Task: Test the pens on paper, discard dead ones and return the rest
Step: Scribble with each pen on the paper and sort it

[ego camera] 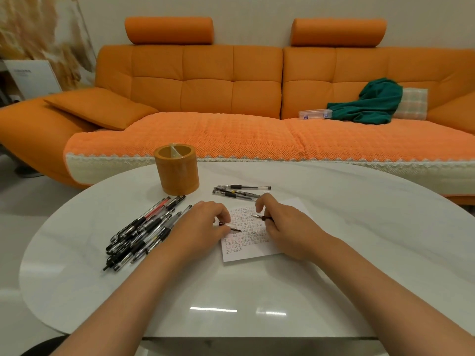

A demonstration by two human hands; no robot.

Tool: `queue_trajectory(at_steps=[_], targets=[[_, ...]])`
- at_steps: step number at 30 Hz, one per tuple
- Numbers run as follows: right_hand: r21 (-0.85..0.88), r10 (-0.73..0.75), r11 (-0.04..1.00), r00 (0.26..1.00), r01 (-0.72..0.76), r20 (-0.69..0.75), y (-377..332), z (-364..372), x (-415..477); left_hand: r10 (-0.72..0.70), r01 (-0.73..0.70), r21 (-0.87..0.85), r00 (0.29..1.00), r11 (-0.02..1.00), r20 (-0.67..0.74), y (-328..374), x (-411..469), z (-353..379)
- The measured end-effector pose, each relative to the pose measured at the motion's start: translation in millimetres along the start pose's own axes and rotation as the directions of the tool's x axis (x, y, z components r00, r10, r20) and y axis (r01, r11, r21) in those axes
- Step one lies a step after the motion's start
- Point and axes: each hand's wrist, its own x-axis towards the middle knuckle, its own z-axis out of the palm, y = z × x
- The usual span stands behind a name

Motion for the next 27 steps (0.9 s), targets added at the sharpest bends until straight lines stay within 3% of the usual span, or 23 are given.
queue_trajectory(at_steps=[6,10,14,20,23,27], targets=[[0.207,0.018,0.978,0.995,0.003,-0.100,1,-2,6,0.021,-0.020,-0.028,0.999,0.999,0.038,-3,6,7],[0.371,0.063,0.928,0.996,-0.033,-0.069,-1,1,7,0.044,-0.044,0.001,0.989,0.999,0.142,-5,7,11],[0.366,0.067,0.929,0.997,-0.054,-0.025,-2,9,8,0.048,-0.060,0.057,0.980,0.997,0.195,-5,7,8],[0.735,0.104,0.677,0.994,-0.047,-0.033,-17,16,4,0.037,-0.048,0.031,0.959,0.998,0.282,-9,5,-4],[0.755,0.149,0.645,0.988,-0.120,0.029,-23,20,4,0.030,-0.041,0.031,0.952,0.999,0.304,-10,4,-8],[0.672,0.158,0.728,0.987,-0.135,0.027,-28,23,3,0.025,-0.047,0.064,0.948,0.997,0.316,-11,3,-9]])
